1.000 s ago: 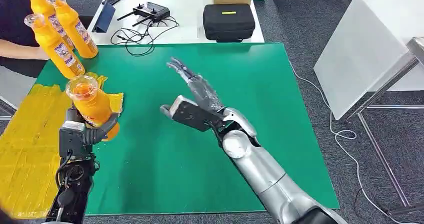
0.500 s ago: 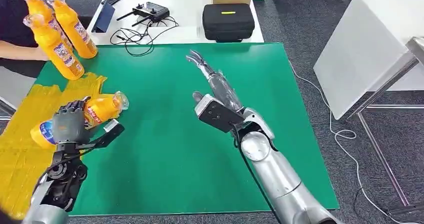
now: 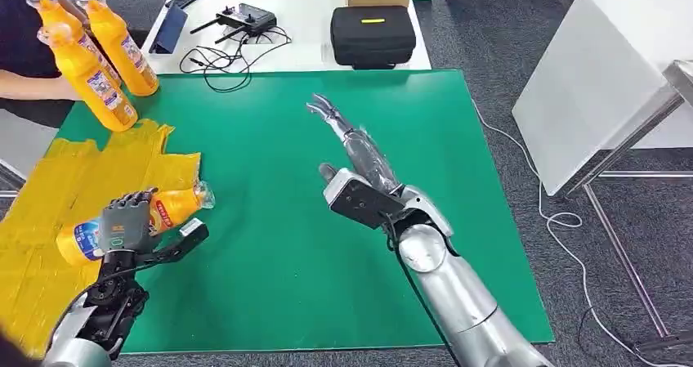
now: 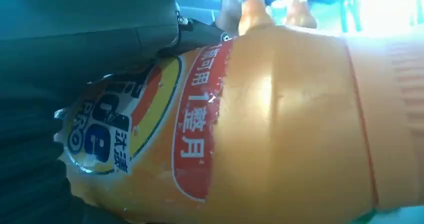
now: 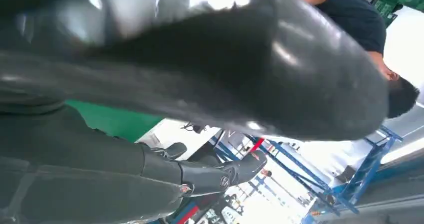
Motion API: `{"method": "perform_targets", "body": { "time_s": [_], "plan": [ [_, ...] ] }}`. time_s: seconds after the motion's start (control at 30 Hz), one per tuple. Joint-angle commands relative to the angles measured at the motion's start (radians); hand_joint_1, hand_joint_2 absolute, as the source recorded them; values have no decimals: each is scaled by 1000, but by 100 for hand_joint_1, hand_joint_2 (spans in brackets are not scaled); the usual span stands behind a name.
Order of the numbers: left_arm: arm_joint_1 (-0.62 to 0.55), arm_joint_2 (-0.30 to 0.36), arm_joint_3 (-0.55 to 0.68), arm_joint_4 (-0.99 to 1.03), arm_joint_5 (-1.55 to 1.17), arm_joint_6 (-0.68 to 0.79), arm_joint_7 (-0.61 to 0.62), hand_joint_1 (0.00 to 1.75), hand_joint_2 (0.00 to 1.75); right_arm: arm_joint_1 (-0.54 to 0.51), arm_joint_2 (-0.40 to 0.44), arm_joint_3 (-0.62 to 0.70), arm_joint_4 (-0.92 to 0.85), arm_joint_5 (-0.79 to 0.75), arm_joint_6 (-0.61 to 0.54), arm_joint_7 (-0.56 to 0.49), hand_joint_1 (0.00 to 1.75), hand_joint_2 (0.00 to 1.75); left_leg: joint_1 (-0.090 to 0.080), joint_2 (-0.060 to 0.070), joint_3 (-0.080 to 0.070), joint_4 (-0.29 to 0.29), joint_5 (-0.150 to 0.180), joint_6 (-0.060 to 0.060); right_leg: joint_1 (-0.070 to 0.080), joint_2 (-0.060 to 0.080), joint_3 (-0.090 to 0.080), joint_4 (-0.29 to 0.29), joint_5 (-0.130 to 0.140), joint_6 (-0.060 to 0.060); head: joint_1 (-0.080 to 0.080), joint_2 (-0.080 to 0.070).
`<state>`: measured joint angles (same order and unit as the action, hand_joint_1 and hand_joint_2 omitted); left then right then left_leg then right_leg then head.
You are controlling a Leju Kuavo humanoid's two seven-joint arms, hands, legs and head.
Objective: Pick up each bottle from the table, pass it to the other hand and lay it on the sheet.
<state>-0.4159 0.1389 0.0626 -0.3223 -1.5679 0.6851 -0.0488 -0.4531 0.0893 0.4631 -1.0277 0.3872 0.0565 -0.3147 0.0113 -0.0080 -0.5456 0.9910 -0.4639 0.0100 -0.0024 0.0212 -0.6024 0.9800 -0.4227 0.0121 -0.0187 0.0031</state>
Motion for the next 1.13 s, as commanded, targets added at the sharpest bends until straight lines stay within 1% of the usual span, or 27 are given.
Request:
{"method": "perform_targets", "body": {
  "time_s": [0.03, 0.13, 0.17, 0.2, 0.23, 0.27, 0.37, 0.5, 0.53, 0.57, 0.67, 0.7, 0.77, 0.93, 0.97, 1.03, 1.1, 1.13],
  "plan": [
    [-40, 49, -43, 113, -3, -118, 110, 0, 175, -9, -25, 49, 36, -4, 8, -8, 0, 0, 1, 0, 6, -1, -2, 0, 2, -2, 6, -1, -2, 0, 0, 0],
    [-38, 47, -27, 108, 8, -131, 123, 0, 175, -3, -32, 46, 29, -5, 7, -9, 0, 0, 1, 0, 5, -1, -1, 0, 1, -2, 5, -1, -1, 0, 0, 0],
    [-39, 48, -41, 110, -3, -163, 143, 0, 175, -1, -42, 54, 27, -9, 2, -10, 0, 0, 0, 0, 4, -1, -1, 0, 1, -2, 4, -1, -1, 0, 0, 0],
    [-39, 47, -41, 109, -3, -165, 144, 0, 175, 0, -43, 53, 26, -9, 2, -10, 0, 0, 1, 0, 5, -1, -1, 0, 1, -2, 6, -1, -1, 1, 0, 0],
    [-39, 46, -39, 109, 0, -166, 142, 0, 175, 3, -49, 51, 26, -9, 2, -12, 0, 0, 0, 0, 4, -1, -1, 0, 0, -2, 4, -1, -1, 0, 0, 0],
    [-39, 46, -39, 109, 0, -166, 142, 0, 0, 3, -49, 51, 26, -9, 2, -12, 0, 0, 0, 0, 4, -1, -1, 0, 1, -2, 5, -1, -1, 0, 0, 0],
    [-34, 45, -35, 104, 7, -176, 136, 0, 0, 19, -63, 43, 23, -11, 0, -14, 0, 0, 0, -1, 8, -2, -1, 0, 1, -4, 9, -2, -1, 1, 0, 0],
    [-21, 48, -28, 101, 15, -166, 109, 0, 0, 15, -59, 43, 33, -15, 9, -16, 0, 0, 0, -1, 9, -2, -1, 0, 1, -3, 10, -2, -1, 1, -1, 0],
    [-18, 49, -27, 100, 15, -163, 106, 0, 0, 10, -56, 43, 38, -15, 11, -15, 0, 0, 0, -1, 7, -1, -1, 0, 0, -2, 8, -1, 0, 1, 0, 0],
    [-15, 44, -12, 95, 29, -149, 90, 0, 0, 4, -51, 42, 48, -15, 10, -15, 0, 0, 0, 0, 9, -2, -1, 0, 1, -2, 10, -2, -1, 1, 0, 0],
    [-17, 38, 10, 94, 56, -150, 59, 0, 0, 2, -48, 40, 50, -15, 9, -15, 0, 0, 0, 0, 8, -1, -1, 0, 0, -2, 9, -1, -1, 1, 0, 0],
    [-17, 38, 10, 94, 56, -150, 59, 0, 0, 2, -48, 40, 50, -15, 9, -15, 0, 0, 0, 0, 9, -2, -1, 0, 1, -3, 11, -2, -1, 1, 0, 0],
    [-17, 38, 10, 94, 56, -150, 59, 0, 0, 2, -48, 40, 50, -15, 9, -15, 0, 0, 0, -1, 6, -1, 0, 0, 0, -3, 8, -1, -1, 0, 0, 0],
    [-17, 38, 10, 94, 56, -150, 59, 0, 0, 2, -48, 40, 50, -15, 9, -15, 0, 0, 0, -1, 8, -1, -1, 0, 0, -3, 9, -1, -1, 1, 0, 0],
    [-17, 35, 19, 93, 68, -151, 35, 0, 0, 3, -49, 39, 52, -15, 9, -15, 0, 0, 0, -1, 7, -1, -1, 0, 0, -3, 8, -1, -1, 0, 0, 0],
    [-22, 16, 101, 80, 170, -130, -90, 0, 0, 9, -51, 30, 52, -15, 6, -15, 0, 0, 0, -1, 7, -1, 0, 0, 0, -3, 8, -1, -1, 1, 0, 0],
    [-44, -27, 267, 50, 412, -142, -375, 0, 0, 28, -58, 6, 47, -15, -4, -14, 0, 0, 0, -3, 7, -1, 0, 0, 1, -5, 9, -2, -1, 1, 0, 0],
    [-58, -53, 367, 16, 590, -205, -555, 0, 0, 37, -62, -10, 48, -20, -12, -25, 0, 0, 1, -5, 8, -1, 0, 0, 1, -7, 11, -2, -1, 1, 0, 0]
  ]
}}
